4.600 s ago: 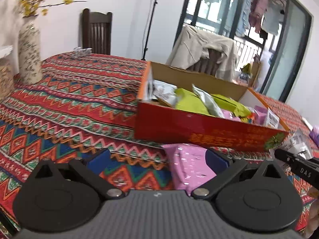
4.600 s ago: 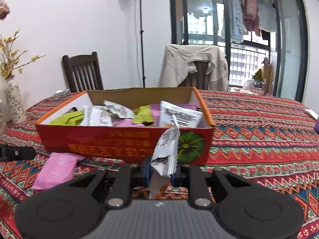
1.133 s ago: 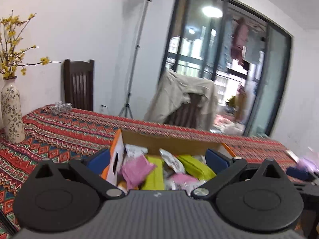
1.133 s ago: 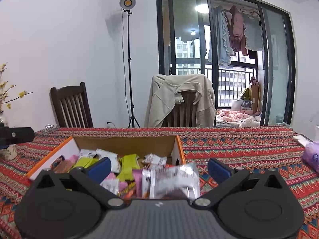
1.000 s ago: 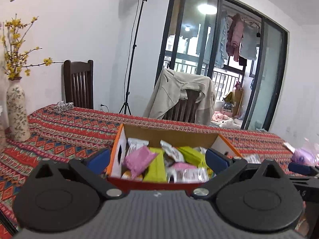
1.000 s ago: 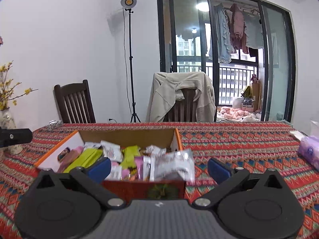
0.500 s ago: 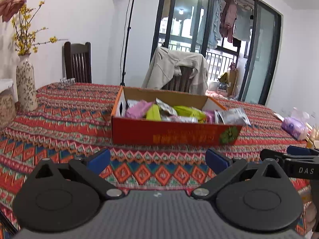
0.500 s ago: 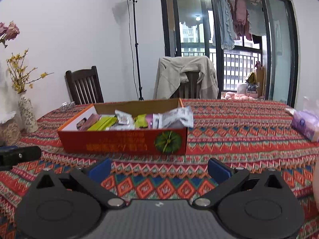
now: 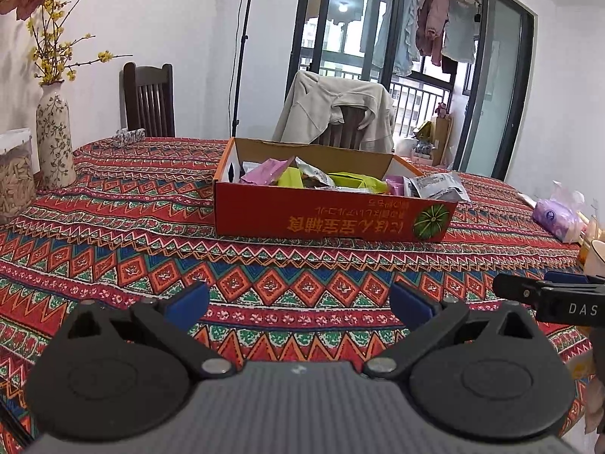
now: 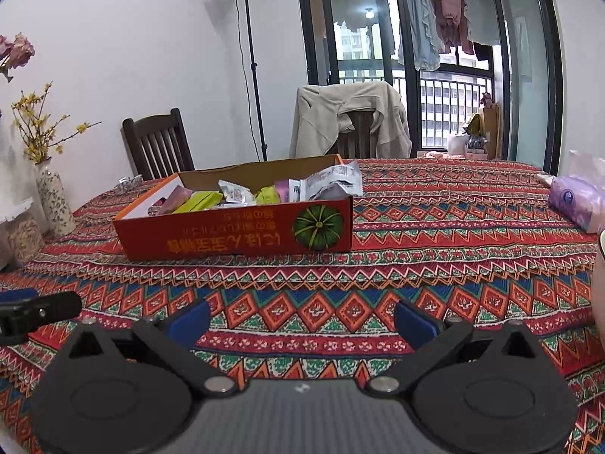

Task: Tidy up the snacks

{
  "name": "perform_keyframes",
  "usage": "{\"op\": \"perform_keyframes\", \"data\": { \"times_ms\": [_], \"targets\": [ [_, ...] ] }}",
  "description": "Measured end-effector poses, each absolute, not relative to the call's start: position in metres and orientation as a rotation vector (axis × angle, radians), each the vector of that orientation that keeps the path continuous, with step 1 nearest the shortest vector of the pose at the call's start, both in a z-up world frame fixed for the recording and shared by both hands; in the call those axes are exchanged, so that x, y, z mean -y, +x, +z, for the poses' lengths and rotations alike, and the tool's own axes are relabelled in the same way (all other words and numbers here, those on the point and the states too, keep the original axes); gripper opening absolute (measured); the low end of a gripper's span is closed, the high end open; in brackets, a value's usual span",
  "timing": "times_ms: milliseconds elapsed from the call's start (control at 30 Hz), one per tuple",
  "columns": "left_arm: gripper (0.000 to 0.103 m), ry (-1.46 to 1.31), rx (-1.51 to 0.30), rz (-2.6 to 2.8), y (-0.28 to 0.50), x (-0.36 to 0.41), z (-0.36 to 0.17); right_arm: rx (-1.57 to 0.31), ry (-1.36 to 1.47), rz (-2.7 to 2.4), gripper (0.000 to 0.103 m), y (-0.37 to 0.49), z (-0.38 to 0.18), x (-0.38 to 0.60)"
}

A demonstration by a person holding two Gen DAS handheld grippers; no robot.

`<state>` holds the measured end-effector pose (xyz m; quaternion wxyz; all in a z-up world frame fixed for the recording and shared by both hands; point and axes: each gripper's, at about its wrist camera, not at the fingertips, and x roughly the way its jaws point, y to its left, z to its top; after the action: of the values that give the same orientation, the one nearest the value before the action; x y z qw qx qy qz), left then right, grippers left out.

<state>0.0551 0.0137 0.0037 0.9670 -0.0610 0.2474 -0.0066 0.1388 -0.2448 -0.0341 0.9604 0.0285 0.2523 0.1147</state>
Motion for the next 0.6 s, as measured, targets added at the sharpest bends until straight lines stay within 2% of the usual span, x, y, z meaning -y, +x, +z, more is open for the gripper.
{"op": "perform_keyframes", "data": {
  "times_ms": [600],
  "targets": [
    [0.103, -0.119, -0.498, -0.019, 0.0534, -0.0123, 0.0037, -0.527, 0.055, 0.236, 0.103, 0.1360, -0.0375, 0.2410]
  ]
}}
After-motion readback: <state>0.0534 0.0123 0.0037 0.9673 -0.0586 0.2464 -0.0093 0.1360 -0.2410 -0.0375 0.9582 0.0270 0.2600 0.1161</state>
